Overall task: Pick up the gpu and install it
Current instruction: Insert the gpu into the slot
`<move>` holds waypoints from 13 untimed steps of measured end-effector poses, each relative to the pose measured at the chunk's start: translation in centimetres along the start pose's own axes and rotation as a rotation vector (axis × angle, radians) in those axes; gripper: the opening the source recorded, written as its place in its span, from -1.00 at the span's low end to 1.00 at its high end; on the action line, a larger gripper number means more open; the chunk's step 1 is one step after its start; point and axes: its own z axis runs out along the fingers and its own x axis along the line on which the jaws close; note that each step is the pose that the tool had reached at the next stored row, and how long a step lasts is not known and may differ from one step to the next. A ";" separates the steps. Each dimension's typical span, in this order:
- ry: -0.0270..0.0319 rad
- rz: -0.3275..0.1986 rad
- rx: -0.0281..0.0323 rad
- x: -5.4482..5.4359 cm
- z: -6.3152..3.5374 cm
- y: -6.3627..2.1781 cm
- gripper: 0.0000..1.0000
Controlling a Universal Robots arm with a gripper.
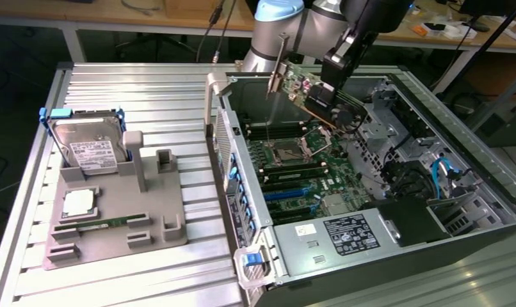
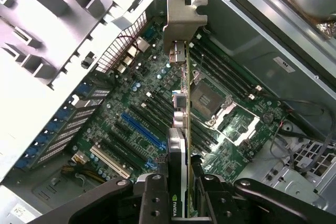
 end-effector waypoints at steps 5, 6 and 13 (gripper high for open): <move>0.0006 -0.014 -0.0003 -0.1 0.00 0.07 -0.47; 0.0008 -0.017 -0.0004 -0.1 0.00 0.09 -0.47; 0.0014 -0.034 -0.0009 -0.2 0.01 0.18 -0.47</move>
